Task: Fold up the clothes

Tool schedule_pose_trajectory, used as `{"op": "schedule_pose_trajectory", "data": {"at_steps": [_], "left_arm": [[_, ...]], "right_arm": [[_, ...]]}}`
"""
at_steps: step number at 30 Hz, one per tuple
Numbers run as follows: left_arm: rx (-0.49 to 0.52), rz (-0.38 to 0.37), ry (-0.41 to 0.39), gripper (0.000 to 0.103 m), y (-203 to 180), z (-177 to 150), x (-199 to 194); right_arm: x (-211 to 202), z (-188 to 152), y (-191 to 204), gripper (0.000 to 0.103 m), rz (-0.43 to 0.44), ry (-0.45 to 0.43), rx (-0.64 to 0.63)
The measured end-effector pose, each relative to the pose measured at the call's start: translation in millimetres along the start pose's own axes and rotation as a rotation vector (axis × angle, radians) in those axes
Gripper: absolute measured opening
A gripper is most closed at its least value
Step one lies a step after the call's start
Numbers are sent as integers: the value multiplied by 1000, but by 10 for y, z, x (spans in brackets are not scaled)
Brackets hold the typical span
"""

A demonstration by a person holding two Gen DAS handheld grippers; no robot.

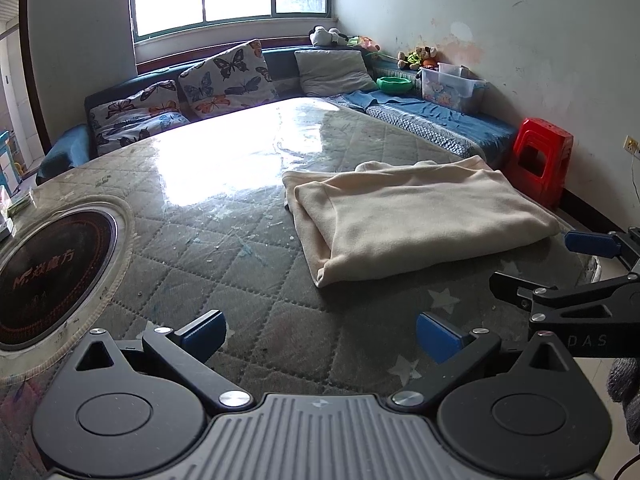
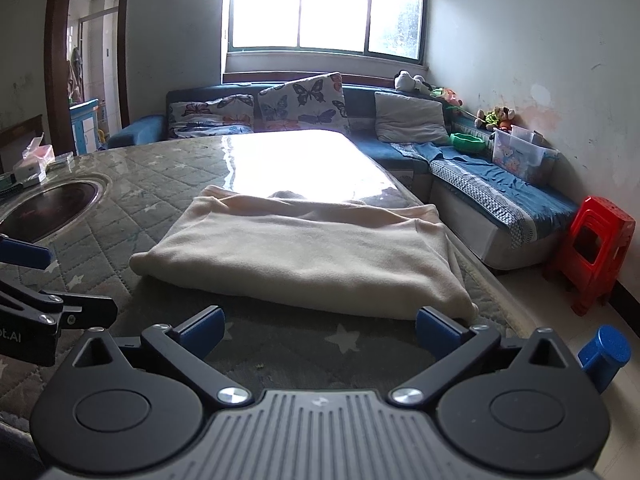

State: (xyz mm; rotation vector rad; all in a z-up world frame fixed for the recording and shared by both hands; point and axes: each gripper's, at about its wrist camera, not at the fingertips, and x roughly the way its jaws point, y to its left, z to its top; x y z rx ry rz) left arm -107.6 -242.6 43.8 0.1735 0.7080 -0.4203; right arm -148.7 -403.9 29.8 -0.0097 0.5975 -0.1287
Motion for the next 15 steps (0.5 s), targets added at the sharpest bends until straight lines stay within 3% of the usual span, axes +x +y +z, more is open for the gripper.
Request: {"op": "schedule_pose_trajectory", "data": {"at_steps": [15], "left_arm": [[10, 0, -21, 103, -41, -28, -52]], "right_arm": [[-1, -30, 4, 103, -14, 8, 3]]}}
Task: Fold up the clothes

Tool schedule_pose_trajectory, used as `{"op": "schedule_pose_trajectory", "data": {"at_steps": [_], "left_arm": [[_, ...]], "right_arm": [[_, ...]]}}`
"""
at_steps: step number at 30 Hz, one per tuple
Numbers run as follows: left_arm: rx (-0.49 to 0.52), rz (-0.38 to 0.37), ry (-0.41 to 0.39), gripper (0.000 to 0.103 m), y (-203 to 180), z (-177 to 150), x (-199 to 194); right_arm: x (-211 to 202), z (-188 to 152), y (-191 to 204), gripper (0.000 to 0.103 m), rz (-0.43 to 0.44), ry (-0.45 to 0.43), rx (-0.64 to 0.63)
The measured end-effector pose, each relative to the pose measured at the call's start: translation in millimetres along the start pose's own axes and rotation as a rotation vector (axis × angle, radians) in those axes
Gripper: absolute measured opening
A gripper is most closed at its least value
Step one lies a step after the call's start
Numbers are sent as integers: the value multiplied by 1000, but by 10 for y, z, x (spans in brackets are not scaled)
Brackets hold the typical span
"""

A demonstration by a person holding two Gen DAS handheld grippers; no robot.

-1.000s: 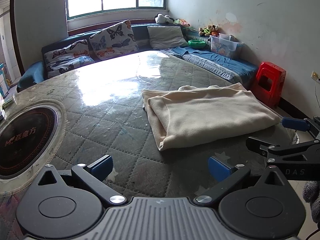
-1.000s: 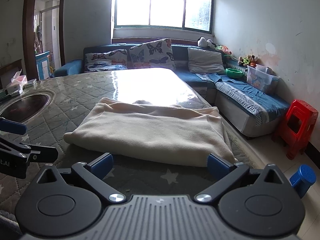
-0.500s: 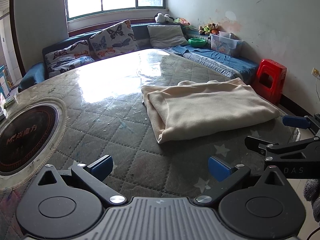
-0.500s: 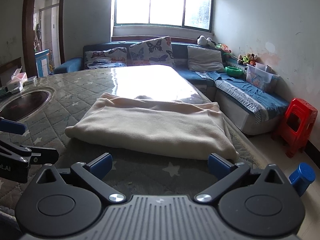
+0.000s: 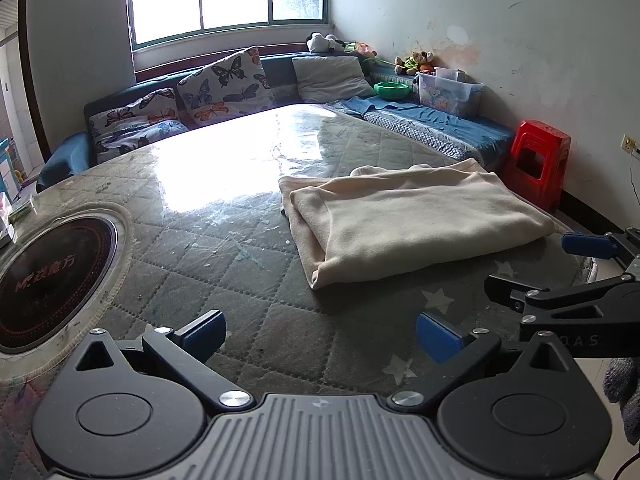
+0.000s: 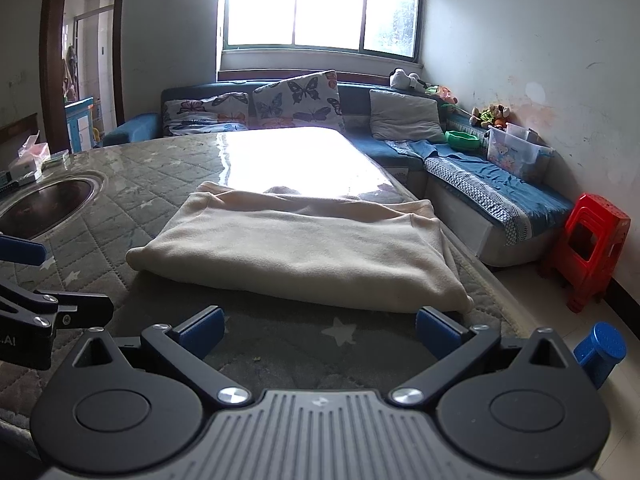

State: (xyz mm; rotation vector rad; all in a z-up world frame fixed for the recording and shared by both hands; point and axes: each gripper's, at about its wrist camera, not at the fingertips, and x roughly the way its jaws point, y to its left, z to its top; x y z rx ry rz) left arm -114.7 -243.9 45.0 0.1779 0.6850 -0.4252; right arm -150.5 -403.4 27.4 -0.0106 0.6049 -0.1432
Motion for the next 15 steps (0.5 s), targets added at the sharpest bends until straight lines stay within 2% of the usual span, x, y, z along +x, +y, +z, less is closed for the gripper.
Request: {"op": "schedule_pose_trajectory", "data": {"at_steps": [15], "left_arm": [[0, -3, -12, 103, -29, -3, -25]], "right_arm": [[-20, -14, 14, 103, 4, -2, 7]]}}
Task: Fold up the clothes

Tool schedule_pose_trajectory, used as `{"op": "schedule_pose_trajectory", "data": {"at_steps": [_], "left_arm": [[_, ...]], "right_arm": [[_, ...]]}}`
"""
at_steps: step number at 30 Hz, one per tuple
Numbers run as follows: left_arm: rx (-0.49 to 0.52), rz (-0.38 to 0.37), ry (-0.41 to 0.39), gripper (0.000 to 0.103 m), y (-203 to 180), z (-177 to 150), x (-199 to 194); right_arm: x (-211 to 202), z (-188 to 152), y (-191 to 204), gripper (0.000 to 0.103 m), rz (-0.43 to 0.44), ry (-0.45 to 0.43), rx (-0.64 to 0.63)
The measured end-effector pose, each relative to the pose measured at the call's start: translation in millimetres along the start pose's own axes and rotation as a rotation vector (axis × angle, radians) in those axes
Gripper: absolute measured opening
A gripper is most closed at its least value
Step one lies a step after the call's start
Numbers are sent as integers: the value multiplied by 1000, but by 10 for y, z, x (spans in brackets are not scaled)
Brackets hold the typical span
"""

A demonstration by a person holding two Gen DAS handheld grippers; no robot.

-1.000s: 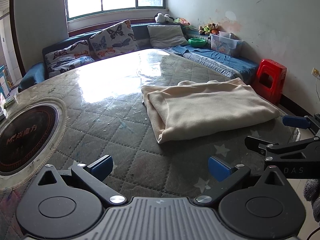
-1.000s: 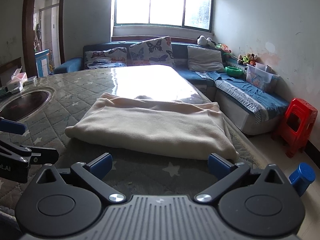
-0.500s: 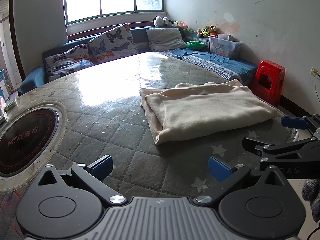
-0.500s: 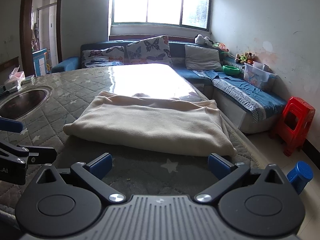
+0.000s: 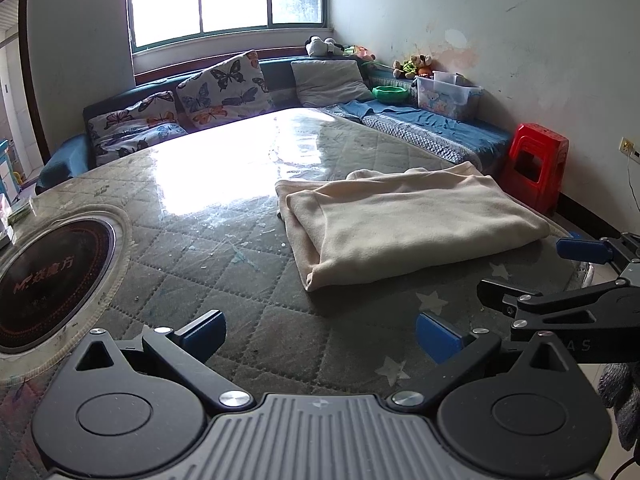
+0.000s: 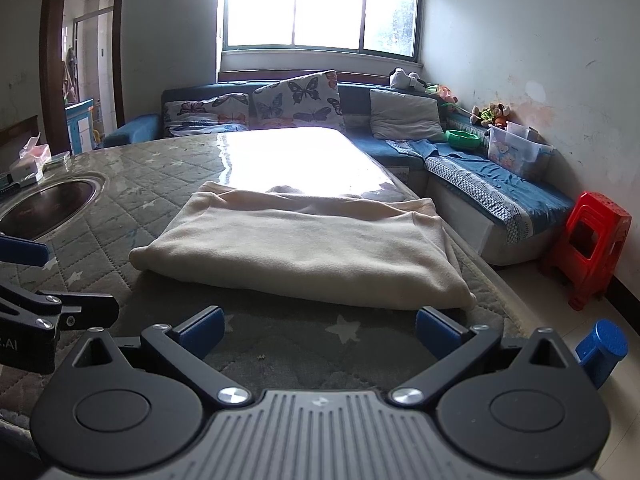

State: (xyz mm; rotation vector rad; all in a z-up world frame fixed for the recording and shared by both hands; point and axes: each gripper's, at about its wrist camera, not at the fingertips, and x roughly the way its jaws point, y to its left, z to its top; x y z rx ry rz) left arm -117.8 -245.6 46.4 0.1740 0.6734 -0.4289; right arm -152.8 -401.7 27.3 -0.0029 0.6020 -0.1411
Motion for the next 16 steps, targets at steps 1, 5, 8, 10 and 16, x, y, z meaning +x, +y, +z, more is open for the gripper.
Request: {"op": "schedule_pose_trajectory", "data": {"at_steps": [1, 5, 8, 10, 16], "left_arm": [[0, 0, -1, 103, 0, 1, -1], [1, 0, -7, 103, -2, 2, -9], [1, 2, -11, 103, -7, 7, -11], [0, -1, -10, 103, -1, 13, -12], [7, 2, -11, 103, 1, 22, -18]], "right_arm": [[0, 1, 3, 103, 0, -1, 0], [-1, 5, 13, 103, 1, -3, -2], [-4, 10, 20, 103, 3, -5, -3], [-8, 14, 24, 103, 3, -6, -3], [-13, 14, 22, 103, 2, -5, -3]]}}
